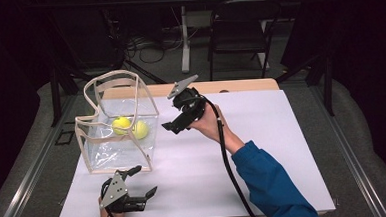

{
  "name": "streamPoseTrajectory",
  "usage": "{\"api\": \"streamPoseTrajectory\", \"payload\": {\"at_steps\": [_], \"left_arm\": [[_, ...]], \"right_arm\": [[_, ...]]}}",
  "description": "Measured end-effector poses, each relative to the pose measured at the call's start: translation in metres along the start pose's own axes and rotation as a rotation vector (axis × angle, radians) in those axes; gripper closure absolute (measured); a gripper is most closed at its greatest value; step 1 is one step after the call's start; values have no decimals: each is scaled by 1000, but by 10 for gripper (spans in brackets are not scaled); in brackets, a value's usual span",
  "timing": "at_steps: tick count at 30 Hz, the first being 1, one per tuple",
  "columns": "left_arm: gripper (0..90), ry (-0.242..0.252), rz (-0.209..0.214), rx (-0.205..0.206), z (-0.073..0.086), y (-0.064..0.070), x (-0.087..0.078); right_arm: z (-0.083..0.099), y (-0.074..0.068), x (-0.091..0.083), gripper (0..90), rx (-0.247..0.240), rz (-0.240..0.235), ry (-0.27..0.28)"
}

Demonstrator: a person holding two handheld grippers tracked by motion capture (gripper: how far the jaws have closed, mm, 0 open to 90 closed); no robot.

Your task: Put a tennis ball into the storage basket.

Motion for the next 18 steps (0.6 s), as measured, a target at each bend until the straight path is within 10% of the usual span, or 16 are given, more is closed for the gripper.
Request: {"api": "streamPoseTrajectory", "payload": {"at_steps": [18], "left_arm": [[160,2,1,2,0,1,0]], "right_arm": [[57,-5,-8,0,32,12,-25]]}}
Point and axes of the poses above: each handheld gripper's, and its own axes: x roughly forward along the jaws, z roughly out of its underside, y roughly to its right, the point moved 3 cm from there along x, roughly forward along the jaws, and after that the axes turned 12 degrees about -y, right-handed, at the moved point
